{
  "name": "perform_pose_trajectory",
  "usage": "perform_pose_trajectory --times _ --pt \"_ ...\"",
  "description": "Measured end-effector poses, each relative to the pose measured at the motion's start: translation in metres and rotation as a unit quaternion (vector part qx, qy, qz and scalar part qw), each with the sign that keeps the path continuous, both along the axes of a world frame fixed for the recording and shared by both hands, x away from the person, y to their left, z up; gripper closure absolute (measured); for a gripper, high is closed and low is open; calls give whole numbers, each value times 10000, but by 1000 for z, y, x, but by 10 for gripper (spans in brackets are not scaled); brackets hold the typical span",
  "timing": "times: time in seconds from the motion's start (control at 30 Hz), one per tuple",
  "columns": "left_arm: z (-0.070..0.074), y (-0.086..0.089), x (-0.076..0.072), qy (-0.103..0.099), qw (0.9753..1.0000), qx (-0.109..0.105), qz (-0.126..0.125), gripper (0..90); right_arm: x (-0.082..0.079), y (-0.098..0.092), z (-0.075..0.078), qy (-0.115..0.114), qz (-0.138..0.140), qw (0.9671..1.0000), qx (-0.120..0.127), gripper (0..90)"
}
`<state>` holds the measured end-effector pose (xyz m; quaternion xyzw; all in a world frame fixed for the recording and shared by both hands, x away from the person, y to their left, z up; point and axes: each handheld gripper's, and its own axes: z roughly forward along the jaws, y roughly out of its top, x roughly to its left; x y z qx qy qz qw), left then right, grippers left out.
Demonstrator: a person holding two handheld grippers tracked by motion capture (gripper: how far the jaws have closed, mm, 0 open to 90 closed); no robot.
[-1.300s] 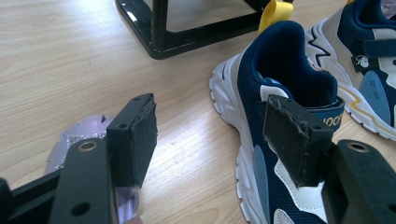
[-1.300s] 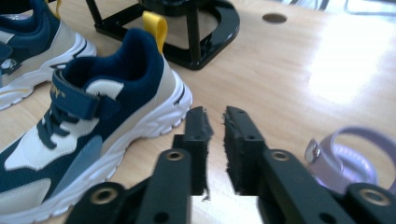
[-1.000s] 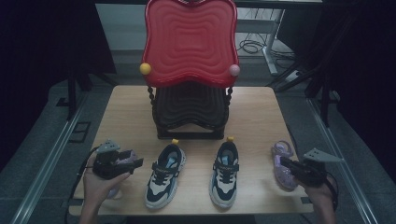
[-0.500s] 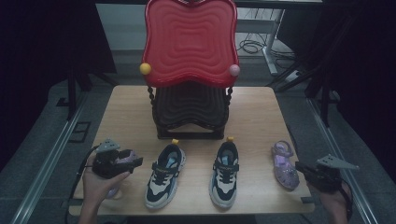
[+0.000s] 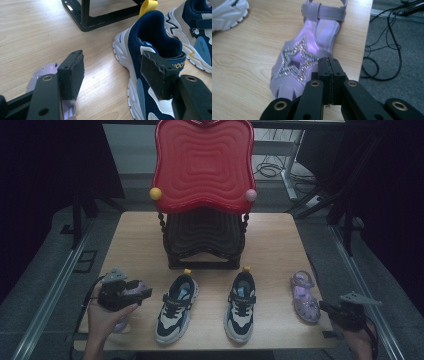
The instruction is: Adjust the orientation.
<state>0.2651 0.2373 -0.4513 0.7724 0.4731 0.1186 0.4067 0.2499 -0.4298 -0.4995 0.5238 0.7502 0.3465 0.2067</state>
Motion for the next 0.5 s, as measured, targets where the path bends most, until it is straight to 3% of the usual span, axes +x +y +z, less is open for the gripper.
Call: perform_pose_trajectory --times 0.23,0.5 --pt "2 0 -2 -143 9999 -47 21 358 -5 5 -2 12 119 9999 32 894" --pt "0 0 0 -78 10000 -25 15 357 -6 25 1 44 370 9993 -49 894"
